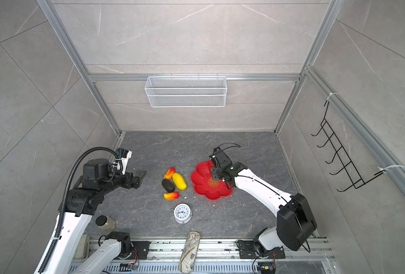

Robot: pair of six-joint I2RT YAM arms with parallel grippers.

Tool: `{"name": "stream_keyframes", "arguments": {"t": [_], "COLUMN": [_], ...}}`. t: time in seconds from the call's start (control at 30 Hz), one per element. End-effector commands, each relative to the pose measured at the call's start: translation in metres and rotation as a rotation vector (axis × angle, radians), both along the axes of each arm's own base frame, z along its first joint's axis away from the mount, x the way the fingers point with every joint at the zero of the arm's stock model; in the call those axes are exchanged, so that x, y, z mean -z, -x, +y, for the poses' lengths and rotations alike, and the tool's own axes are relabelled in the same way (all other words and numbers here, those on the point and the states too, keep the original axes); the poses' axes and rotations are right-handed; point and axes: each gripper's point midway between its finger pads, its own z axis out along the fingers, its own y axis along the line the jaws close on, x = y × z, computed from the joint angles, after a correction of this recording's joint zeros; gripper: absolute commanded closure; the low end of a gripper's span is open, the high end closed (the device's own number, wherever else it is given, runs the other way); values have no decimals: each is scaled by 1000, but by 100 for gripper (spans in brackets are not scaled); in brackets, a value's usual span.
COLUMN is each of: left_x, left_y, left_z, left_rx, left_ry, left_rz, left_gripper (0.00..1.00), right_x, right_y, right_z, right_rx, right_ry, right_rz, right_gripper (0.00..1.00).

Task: Place and organize the fake fruits in the fruit bowl
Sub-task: 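Carry the lemon with the right gripper into the red bowl and release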

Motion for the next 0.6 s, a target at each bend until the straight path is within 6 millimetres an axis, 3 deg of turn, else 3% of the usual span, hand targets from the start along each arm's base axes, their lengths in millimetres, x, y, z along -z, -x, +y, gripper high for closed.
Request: {"name": "stream_keyframes", "arguments": {"t": [0.0, 0.2, 0.57], "left_x": [-2, 0, 4], "left_y": [-8, -11, -14], "left_z": [0, -8, -15], "left_rx": [-1, 43, 87], "left_ry": [-6, 9, 17], "left_rz": [-24, -28, -33], "left_gripper": [0, 0, 0], "right_x": [10, 37, 67], "right_y": [-17, -30, -40], "right_z": [9, 12, 16], "right_rx": [33, 34, 29], "right_ry": [-37, -9, 12], "right_rz": [-38, -38, -35], "right_gripper": [52, 52, 48]}}
